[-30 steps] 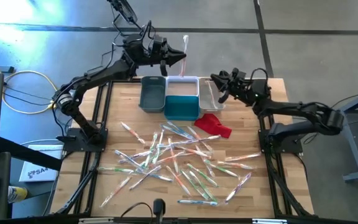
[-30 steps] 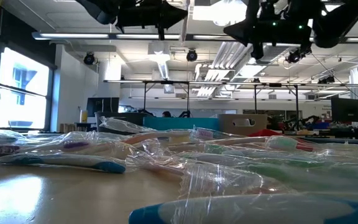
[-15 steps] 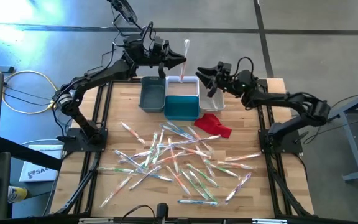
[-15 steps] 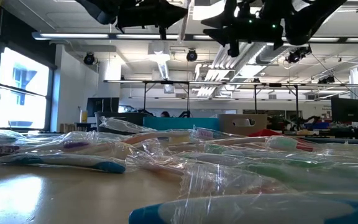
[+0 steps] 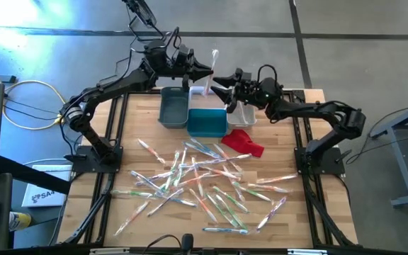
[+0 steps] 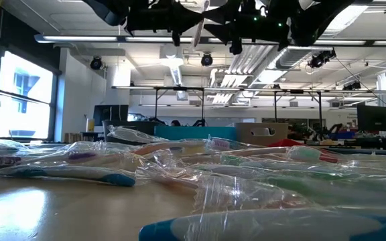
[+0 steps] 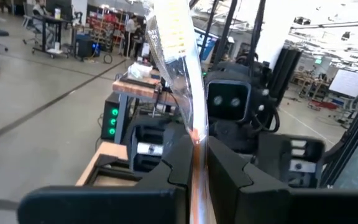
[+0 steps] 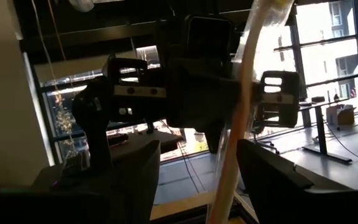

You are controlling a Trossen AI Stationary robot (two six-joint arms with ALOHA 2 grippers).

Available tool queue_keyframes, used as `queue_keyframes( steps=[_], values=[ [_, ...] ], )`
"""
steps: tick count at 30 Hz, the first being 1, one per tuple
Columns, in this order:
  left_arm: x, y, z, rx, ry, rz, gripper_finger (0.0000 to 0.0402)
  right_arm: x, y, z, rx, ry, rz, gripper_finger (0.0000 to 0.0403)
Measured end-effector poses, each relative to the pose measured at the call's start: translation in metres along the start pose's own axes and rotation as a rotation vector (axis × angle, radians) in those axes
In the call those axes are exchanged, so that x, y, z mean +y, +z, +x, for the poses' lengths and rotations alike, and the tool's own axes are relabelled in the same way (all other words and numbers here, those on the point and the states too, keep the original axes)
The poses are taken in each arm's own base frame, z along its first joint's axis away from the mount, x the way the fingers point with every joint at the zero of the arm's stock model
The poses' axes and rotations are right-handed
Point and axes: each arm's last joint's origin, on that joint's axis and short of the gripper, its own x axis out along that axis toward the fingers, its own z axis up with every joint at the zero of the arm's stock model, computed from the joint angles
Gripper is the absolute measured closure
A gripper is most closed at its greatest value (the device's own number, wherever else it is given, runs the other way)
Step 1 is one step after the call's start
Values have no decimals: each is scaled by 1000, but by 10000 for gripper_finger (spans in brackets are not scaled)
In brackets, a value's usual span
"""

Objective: Pick & Place Toothbrushes
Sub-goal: Put the orange toothbrush into the white bin

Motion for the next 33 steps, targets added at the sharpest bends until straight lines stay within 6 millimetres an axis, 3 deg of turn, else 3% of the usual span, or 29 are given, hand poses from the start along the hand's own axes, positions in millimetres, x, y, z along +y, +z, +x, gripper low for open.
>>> queue_keyframes(
  steps=[12, 21, 33],
  values=[
    [-25, -6, 20, -4, -33, 50, 375, 6, -2, 2, 8, 8, 2, 211],
    [-23, -11, 19, 39, -21, 31, 375, 16, -5, 4, 15, 42, 7, 211],
    [-19, -13, 17, 66, -6, 19, 375, 11, -5, 3, 20, 25, 3, 211]
  ],
)
